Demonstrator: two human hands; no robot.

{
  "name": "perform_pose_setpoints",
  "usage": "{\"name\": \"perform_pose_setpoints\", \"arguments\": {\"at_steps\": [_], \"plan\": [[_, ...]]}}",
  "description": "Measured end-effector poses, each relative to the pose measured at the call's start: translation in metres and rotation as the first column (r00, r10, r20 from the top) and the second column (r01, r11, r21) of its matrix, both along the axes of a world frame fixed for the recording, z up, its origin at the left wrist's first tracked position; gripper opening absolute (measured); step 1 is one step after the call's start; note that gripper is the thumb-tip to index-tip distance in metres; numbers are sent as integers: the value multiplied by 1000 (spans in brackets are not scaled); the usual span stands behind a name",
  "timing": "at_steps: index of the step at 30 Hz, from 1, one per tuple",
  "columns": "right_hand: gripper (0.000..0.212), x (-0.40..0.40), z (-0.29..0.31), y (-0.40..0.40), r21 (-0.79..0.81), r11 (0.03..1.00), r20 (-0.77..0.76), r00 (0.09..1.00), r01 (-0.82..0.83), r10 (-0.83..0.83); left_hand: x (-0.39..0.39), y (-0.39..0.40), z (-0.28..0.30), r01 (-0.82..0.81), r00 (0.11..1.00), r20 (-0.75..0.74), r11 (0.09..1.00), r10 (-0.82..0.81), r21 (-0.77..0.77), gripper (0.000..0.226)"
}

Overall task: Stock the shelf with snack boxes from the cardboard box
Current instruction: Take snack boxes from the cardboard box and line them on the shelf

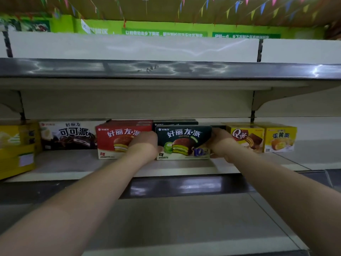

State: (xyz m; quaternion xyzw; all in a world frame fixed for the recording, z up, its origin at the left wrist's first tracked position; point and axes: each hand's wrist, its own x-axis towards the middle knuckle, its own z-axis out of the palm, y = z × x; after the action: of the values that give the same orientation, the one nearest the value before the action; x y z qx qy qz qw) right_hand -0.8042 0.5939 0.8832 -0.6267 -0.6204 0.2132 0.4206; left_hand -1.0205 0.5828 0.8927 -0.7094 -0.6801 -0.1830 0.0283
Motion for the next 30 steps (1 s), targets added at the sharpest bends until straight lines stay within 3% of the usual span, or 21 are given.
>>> {"name": "perform_pose_setpoints", "arguments": {"at_steps": [2,7,12,15,22,30], "plan": [[23,-7,2,8,-10,1000,120,992,30,-28,-2,5,0,-25,999,-35,999,25,20,31],[27,-19,0,31,33,998,205,977,45,-51,-9,15,-3,-106,992,-71,994,106,0,35],[36,-21,-5,54,16,999,174,984,28,-30,-11,21,-6,-121,991,-53,993,121,-1,39],[45,-22,-9,64,28,999,154,987,35,-39,-12,24,-6,-109,993,-53,994,109,17,38],[41,-22,-10,73,24,1000,261,965,7,-13,-19,33,-2,2,998,70,998,2,-67,38],[36,-22,-11,69,54,999,335,942,-9,-9,-20,36,0,41,996,81,996,-34,-83,36]]}}
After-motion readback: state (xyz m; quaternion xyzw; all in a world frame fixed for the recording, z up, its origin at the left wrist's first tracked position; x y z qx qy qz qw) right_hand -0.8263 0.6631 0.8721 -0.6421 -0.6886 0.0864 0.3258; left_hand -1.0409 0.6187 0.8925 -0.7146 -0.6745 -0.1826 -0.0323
